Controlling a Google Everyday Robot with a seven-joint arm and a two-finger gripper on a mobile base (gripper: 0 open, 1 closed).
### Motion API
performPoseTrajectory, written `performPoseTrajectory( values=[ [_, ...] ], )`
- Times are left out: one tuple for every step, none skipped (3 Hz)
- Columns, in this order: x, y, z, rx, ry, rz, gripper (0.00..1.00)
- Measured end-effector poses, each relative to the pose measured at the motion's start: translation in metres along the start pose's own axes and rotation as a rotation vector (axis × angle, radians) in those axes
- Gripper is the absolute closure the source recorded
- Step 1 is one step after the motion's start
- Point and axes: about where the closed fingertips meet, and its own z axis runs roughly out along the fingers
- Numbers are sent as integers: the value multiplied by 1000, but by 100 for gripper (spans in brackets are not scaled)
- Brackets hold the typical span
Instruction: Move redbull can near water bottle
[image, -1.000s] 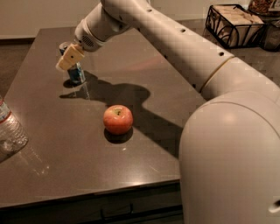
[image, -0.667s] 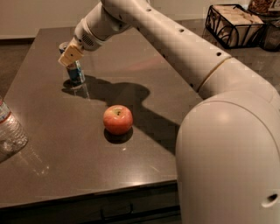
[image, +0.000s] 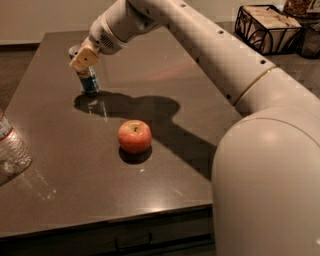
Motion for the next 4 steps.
performPoseTrajectory(
  values=[
    [-8, 37, -16, -78, -29, -46, 100],
    [-16, 87, -25, -160, -47, -94, 100],
    [-22, 146, -21, -263, -39, -161, 100],
    [-24, 172, -17, -307, -35, -192, 100]
  ],
)
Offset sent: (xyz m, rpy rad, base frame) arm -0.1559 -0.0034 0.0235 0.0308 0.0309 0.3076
